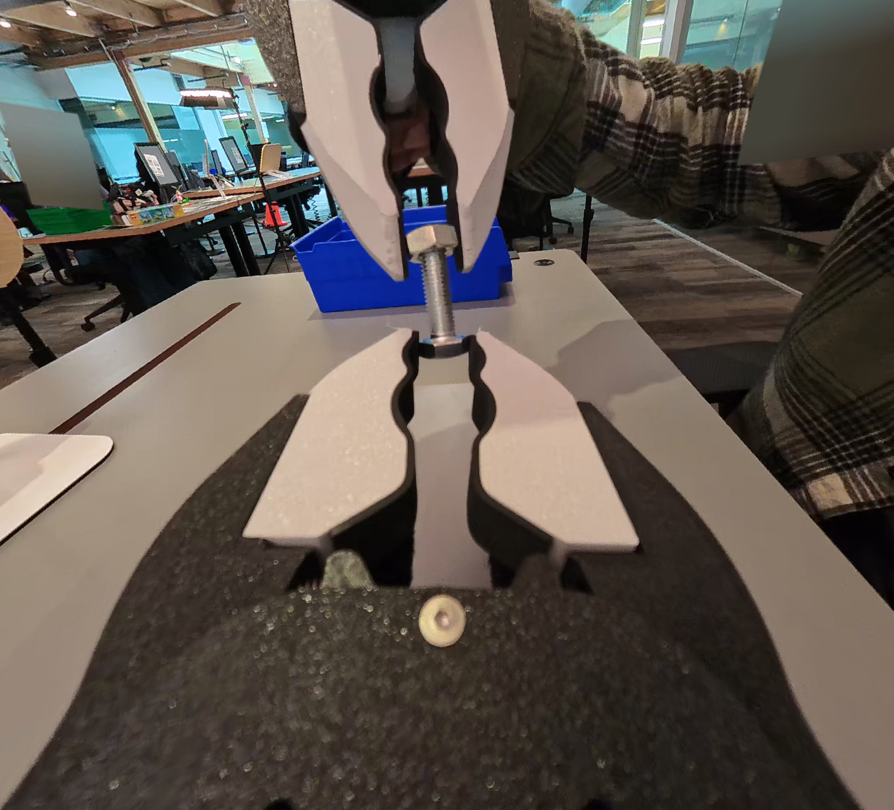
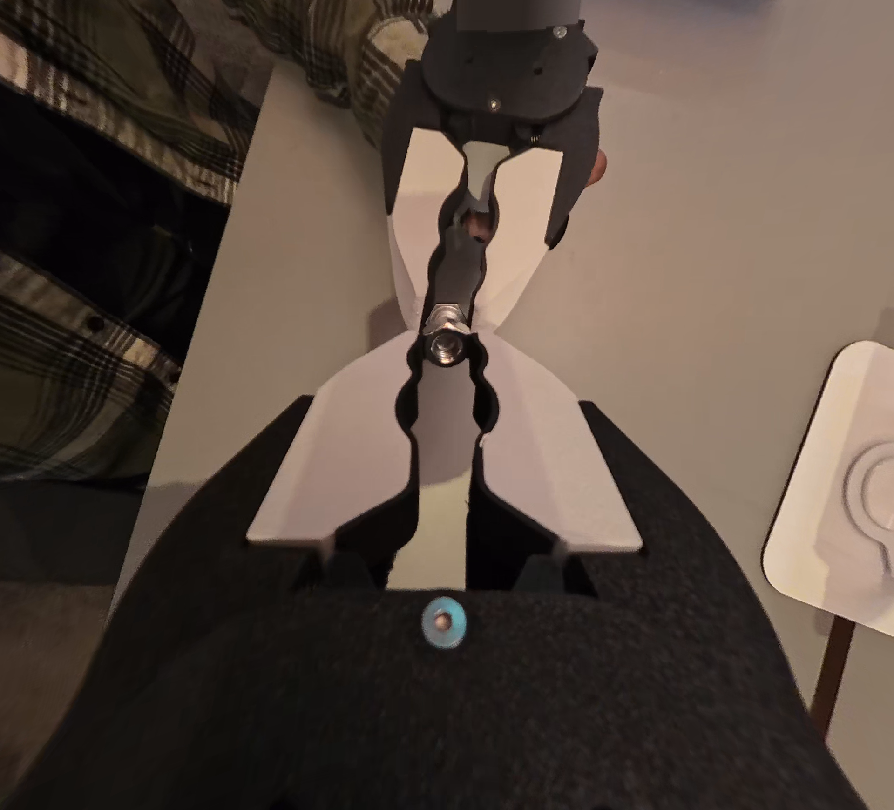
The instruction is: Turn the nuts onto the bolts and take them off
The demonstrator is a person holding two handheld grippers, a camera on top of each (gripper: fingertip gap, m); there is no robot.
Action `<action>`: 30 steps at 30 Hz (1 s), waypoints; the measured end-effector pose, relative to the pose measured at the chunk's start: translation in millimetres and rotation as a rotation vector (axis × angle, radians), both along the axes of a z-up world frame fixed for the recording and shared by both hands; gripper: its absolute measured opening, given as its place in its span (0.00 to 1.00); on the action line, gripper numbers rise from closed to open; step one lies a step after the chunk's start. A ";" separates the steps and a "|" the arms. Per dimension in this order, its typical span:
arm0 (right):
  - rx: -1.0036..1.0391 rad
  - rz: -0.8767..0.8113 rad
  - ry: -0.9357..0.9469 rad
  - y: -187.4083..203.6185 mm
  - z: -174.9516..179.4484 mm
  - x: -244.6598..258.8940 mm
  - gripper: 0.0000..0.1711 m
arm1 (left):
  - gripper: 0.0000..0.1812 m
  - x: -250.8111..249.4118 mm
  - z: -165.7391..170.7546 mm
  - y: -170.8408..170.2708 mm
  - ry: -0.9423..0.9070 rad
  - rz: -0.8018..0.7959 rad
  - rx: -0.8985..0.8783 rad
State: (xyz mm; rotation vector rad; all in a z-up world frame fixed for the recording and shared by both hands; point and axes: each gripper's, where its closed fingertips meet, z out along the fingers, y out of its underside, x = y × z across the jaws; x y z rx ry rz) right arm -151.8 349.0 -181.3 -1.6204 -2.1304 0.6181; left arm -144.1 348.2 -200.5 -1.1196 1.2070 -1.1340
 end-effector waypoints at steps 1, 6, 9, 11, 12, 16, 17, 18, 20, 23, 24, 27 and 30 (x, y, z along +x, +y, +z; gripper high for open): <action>0.005 -0.002 -0.015 0.5 -0.9 0.3 0.10 | 0.10 0.5 -1.1 0.4 0.006 0.003 0.000; 0.045 0.002 -0.063 2.3 -1.3 0.8 0.10 | 0.10 0.0 -1.7 1.7 0.011 0.010 -0.001; 0.051 0.005 -0.068 1.6 0.5 -0.4 0.10 | 0.10 -0.4 0.0 1.1 -0.002 0.007 0.000; 0.049 0.004 -0.063 1.1 2.1 -1.0 0.10 | 0.10 -1.0 1.7 0.4 -0.013 0.002 -0.002; 0.047 0.001 -0.060 1.0 3.1 -1.3 0.10 | 0.10 -1.2 2.6 0.2 -0.020 0.000 -0.003; 0.044 0.001 -0.047 0.4 5.1 -2.5 0.10 | 0.10 -2.1 4.7 -0.3 -0.032 -0.003 -0.003; 0.039 0.002 -0.046 -0.1 5.6 -2.7 0.10 | 0.10 -2.2 5.1 -0.6 -0.034 -0.005 -0.003; 0.037 0.003 -0.044 -0.3 6.0 -3.1 0.10 | 0.10 -2.3 5.5 -0.9 -0.036 -0.006 -0.003; 0.034 0.004 -0.047 -0.8 6.2 -3.2 0.11 | 0.10 -2.5 6.2 -1.4 -0.039 -0.008 -0.001; 0.031 0.005 -0.058 -1.1 4.7 -3.4 0.12 | 0.10 -2.7 7.3 -2.3 -0.043 -0.013 0.001; 0.035 0.003 -0.061 -0.5 4.0 -3.5 0.12 | 0.10 -2.7 7.6 -2.5 -0.044 -0.013 0.003; 0.025 0.003 -0.058 -1.0 3.8 -4.4 0.13 | 0.10 -2.6 8.1 -3.2 -0.046 -0.016 0.005; 0.013 0.013 -0.061 -2.7 3.6 -4.6 0.06 | 0.10 -2.7 8.1 -2.6 -0.045 -0.011 0.005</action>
